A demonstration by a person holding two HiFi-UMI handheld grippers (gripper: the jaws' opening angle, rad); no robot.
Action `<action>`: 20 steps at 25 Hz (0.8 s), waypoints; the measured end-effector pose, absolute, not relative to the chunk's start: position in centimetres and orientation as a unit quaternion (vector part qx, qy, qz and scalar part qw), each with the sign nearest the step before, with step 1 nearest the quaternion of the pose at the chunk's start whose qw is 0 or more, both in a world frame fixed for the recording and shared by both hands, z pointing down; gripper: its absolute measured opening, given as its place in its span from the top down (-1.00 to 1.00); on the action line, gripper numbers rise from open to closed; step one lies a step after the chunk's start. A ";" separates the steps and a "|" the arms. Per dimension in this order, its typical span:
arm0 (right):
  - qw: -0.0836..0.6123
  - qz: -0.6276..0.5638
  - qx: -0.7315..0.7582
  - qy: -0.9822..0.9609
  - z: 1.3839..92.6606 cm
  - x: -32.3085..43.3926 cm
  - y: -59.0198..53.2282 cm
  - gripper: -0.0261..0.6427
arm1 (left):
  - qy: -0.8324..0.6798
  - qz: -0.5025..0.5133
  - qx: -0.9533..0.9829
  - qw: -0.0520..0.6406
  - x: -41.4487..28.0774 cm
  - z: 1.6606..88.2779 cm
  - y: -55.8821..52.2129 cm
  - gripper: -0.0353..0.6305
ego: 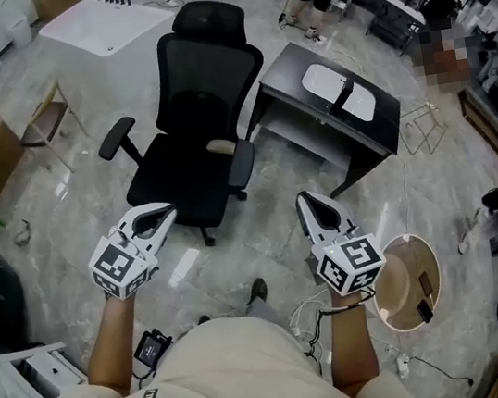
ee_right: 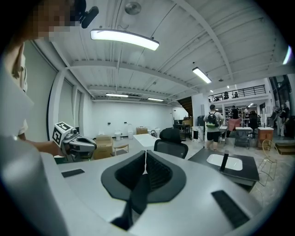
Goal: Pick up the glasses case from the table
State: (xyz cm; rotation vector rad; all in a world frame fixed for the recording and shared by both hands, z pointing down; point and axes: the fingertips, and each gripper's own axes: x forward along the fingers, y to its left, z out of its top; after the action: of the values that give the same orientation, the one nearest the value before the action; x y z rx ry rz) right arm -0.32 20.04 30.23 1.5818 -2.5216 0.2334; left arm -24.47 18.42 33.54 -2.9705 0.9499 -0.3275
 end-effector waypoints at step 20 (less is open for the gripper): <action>0.073 0.091 0.419 -0.900 32.2 6.5 7.9 0.85 | 0.399 -0.110 -0.909 -0.036 -16.3 35.4 13.1 0.85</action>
State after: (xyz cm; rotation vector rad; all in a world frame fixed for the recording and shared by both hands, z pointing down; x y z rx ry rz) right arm 6.52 7.87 32.22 1.2591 -2.7034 0.2735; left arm -16.29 13.08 35.38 -2.9237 1.2844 -0.3544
